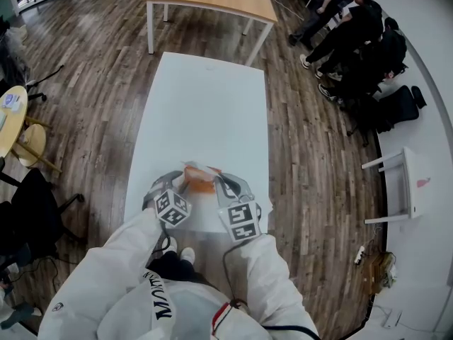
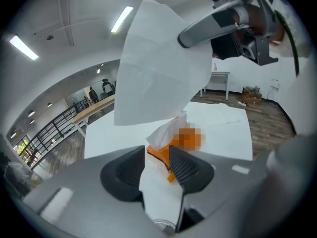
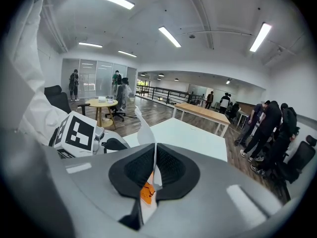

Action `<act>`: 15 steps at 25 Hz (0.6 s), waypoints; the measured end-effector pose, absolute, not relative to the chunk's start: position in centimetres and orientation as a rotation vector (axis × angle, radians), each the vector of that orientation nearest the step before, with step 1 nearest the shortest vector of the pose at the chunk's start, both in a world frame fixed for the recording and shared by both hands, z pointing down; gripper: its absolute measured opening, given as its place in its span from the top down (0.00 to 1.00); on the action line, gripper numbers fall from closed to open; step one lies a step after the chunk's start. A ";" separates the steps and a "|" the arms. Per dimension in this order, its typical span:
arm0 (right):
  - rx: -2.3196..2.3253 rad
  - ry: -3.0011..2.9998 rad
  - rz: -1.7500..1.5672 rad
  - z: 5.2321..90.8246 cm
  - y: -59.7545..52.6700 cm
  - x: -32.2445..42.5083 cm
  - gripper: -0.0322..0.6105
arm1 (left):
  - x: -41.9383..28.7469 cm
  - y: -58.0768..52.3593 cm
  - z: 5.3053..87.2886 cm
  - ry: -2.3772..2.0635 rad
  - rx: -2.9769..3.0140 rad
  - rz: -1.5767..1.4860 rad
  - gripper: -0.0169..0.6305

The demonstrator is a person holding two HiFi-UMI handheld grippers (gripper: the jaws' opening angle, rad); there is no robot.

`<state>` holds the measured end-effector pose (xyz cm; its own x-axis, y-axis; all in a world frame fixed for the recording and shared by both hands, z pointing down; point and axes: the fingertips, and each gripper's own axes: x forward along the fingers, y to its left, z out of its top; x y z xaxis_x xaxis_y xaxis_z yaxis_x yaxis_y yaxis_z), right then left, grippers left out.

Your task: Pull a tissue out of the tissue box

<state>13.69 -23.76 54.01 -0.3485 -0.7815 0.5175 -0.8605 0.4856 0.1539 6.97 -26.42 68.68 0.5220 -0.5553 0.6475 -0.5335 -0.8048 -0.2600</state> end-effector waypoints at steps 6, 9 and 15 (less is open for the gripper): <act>1.392 -2.208 0.185 53.3 -23.2 14.2 0.95 | 6.5 -26.3 66.9 1.017 -2.728 -1.105 0.75; 1.421 -2.212 0.185 52.9 -22.8 14.5 0.95 | 6.2 -26.2 65.5 1.045 -2.731 -1.056 0.75; 1.483 -2.221 0.190 52.1 -21.6 15.4 0.95 | 5.3 -26.2 62.5 1.095 -2.733 -0.962 0.76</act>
